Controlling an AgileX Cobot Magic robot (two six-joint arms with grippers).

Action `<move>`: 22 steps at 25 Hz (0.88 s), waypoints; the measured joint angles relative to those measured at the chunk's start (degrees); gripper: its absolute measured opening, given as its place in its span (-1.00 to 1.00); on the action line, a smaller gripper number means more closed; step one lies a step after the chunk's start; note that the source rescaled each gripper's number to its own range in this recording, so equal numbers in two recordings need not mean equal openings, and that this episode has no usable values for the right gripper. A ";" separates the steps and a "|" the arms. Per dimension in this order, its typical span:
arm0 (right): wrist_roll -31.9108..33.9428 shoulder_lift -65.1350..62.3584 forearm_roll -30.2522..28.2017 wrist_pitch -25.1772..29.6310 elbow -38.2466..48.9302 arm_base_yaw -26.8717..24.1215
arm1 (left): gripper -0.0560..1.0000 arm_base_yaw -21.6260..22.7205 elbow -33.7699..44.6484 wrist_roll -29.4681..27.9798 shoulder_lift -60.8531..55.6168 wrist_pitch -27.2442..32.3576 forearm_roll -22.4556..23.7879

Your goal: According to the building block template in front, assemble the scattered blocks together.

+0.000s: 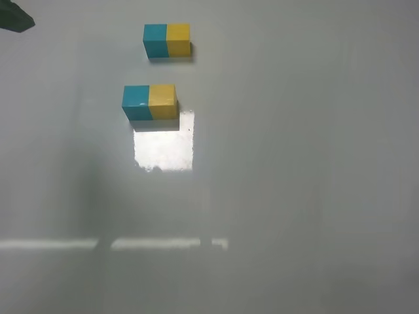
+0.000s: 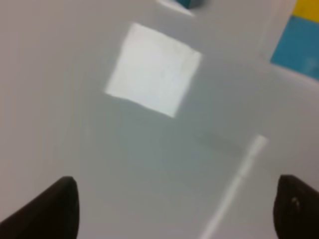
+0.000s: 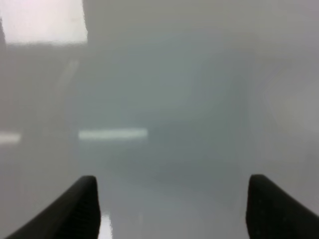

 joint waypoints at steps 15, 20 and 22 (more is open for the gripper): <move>0.00 0.00 0.00 0.00 0.00 0.00 | 0.55 19.04 22.66 -15.59 -27.90 0.80 4.20; 0.00 0.00 0.00 0.00 0.00 0.00 | 0.55 35.81 31.03 -15.82 -37.90 0.85 -6.28; 0.00 0.00 0.00 0.00 0.00 0.00 | 0.54 40.46 35.23 -17.06 -41.73 0.85 -11.19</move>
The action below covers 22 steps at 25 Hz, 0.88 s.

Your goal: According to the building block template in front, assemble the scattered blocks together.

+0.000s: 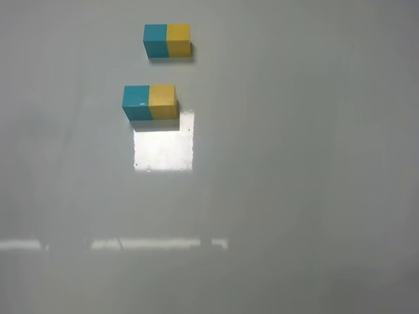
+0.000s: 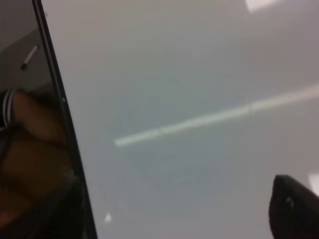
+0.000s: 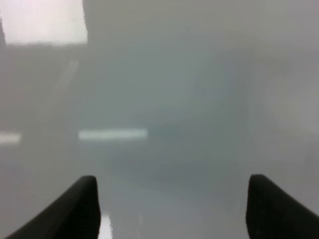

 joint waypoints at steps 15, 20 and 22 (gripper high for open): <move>0.00 0.00 0.00 0.00 0.00 0.00 | 0.54 5.87 30.19 -12.96 -26.71 -1.58 -16.73; 0.00 0.00 0.00 0.00 0.00 0.00 | 0.54 5.94 34.65 -13.33 -31.23 -3.46 -20.69; 0.00 0.00 0.00 0.00 0.00 0.00 | 0.54 5.94 36.05 -13.40 -31.23 -4.58 -23.44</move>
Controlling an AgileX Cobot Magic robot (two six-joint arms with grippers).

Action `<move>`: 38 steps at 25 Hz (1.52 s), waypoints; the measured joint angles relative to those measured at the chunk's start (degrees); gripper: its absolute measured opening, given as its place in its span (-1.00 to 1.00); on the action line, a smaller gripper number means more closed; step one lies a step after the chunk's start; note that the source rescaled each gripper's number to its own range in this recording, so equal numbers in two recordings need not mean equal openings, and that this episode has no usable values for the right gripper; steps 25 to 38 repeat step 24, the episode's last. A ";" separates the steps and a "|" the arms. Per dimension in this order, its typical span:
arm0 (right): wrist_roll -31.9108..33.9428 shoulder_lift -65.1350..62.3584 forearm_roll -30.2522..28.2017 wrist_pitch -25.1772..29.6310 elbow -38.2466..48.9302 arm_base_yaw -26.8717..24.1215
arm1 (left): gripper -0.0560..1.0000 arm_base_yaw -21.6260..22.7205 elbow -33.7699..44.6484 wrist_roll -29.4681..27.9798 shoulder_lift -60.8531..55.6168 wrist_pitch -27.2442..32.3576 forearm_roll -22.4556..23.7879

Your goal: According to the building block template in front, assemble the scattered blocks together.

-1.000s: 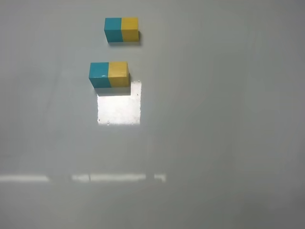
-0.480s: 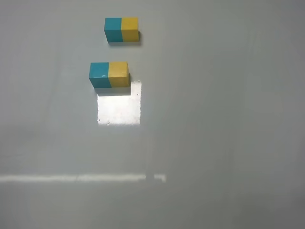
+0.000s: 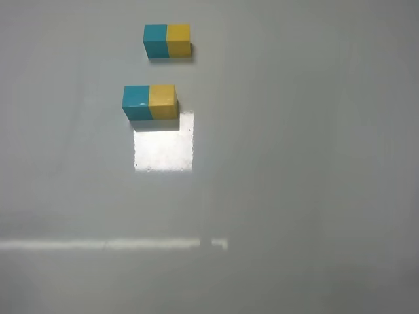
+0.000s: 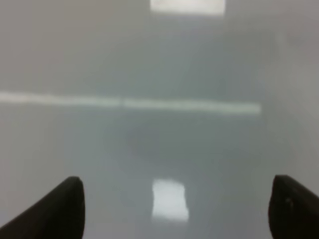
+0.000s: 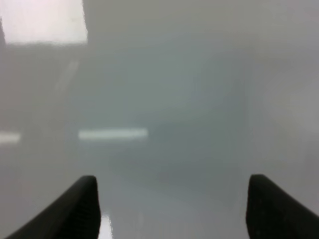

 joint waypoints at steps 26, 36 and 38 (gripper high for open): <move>0.00 0.00 0.00 0.00 0.00 0.00 | 0.54 0.00 5.30 -1.64 -0.03 -5.27 -2.17; 0.00 0.00 0.00 0.00 0.00 0.00 | 0.54 0.00 5.30 -1.64 -0.03 -5.27 -2.17; 0.00 0.00 0.00 0.00 0.00 0.00 | 0.54 0.00 5.30 -1.64 -0.03 -5.27 -2.17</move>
